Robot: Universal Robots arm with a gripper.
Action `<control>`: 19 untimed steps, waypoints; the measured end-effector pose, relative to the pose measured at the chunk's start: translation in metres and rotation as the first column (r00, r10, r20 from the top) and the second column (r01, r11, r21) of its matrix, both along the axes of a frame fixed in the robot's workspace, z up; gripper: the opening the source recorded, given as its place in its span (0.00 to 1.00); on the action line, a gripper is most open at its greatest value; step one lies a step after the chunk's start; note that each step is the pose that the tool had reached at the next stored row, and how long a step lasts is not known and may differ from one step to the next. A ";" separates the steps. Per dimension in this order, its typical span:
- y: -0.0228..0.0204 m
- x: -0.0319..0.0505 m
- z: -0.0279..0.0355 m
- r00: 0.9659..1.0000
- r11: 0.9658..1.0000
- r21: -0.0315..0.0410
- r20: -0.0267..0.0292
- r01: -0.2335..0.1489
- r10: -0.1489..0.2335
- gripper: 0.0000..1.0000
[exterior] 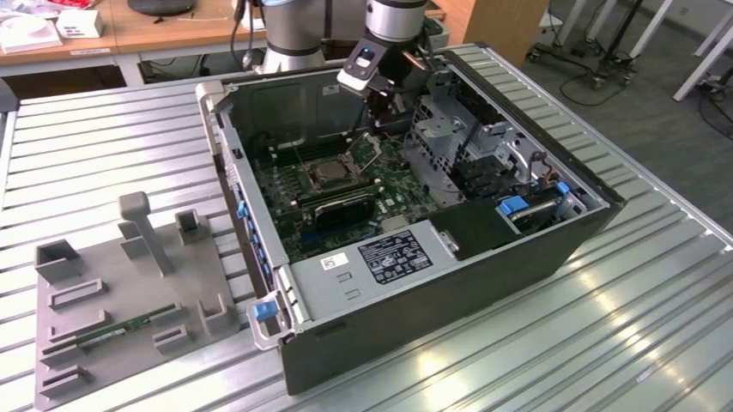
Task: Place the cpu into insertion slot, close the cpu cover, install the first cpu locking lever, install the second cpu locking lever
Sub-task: 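Close the cpu cover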
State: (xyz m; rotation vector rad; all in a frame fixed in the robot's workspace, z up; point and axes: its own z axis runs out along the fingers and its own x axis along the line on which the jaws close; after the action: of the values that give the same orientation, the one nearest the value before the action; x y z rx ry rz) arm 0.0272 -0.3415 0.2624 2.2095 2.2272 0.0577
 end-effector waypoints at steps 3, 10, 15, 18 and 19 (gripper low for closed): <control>0.0000 0.0068 -0.0001 1.000 1.000 0.000 0.000 0.000 0.000 0.11; 0.0000 0.0144 -0.0003 1.000 1.000 0.000 0.000 0.000 0.000 0.11; -0.0001 0.0162 -0.0006 1.000 1.000 0.000 -0.001 0.000 0.000 0.11; 0.0000 0.0187 -0.0018 1.000 1.000 0.000 -0.001 0.000 0.000 0.11; 0.0000 0.0191 -0.0029 1.000 1.000 0.000 -0.001 0.000 0.000 0.11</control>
State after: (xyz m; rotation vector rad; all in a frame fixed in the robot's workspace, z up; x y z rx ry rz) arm 0.0463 -0.3416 0.2595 2.2102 2.2277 0.0566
